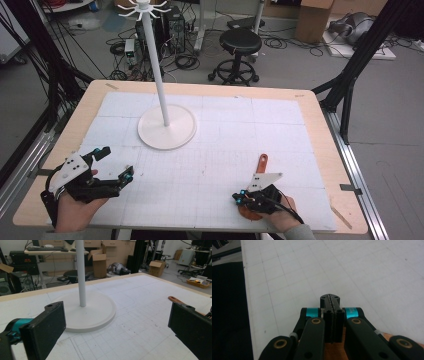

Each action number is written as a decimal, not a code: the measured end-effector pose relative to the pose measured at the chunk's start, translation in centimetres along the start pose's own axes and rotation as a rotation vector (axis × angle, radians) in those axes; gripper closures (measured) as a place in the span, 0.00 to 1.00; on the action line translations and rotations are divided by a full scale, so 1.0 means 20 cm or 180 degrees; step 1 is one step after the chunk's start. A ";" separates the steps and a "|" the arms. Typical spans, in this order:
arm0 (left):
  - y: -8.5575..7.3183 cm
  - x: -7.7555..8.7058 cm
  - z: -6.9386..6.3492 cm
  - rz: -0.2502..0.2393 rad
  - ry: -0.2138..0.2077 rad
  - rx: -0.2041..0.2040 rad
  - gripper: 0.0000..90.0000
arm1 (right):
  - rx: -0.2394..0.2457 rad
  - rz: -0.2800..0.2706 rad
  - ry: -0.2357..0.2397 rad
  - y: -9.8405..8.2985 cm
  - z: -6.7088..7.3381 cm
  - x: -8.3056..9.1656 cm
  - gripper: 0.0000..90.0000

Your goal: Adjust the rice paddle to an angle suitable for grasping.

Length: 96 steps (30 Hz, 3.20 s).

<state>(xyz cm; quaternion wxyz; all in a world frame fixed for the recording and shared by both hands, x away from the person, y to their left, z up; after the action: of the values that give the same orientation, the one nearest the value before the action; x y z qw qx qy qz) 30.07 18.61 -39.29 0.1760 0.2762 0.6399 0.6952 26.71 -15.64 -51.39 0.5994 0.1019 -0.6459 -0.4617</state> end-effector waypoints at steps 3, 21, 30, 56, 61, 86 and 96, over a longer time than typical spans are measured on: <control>0.00 -0.01 0.00 0.0005 -0.0006 0.0003 0.02 | -0.0028 -0.0007 -0.0004 -0.03 -0.01 0.03 1.00; 0.00 -0.03 -0.03 0.0032 -0.0054 -0.0013 0.02 | -0.0591 -0.0573 -0.0649 -0.08 -0.43 0.36 1.00; -0.01 -0.02 -0.04 0.0055 -0.0050 -0.0025 0.02 | -0.0657 -0.0316 -0.0934 -0.17 -0.54 0.30 1.00; -0.03 0.04 -0.03 0.0084 0.0040 -0.0029 0.02 | -0.0489 -0.0265 -0.1079 -0.09 -0.57 0.21 1.00; -0.04 0.06 -0.02 0.0094 0.0082 -0.0029 0.02 | -0.0382 -0.0239 -0.1007 -0.04 -0.53 0.15 1.00; -0.05 0.10 -0.01 0.0104 0.0136 -0.0023 0.02 | -0.0102 -0.0136 -0.0715 0.07 -0.39 0.01 1.00; -0.05 0.10 -0.01 0.0114 0.0145 -0.0022 0.02 | -0.0032 -0.0093 -0.0644 0.09 -0.36 -0.02 1.00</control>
<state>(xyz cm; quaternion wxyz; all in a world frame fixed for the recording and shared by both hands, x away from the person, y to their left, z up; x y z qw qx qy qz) 28.30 19.79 -40.05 0.1498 0.2712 0.6362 0.7065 33.79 -17.82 -51.36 0.5248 0.0612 -0.6992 -0.4816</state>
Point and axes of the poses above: each handheld gripper's, and its own axes: x roughly backward along the jaws, y roughly out of its top, z roughly to its left, the point moved 10 cm from there along -x, roughly forward along the jaws, and after that the axes turned 5 degrees about -x, right-handed, at the moved point
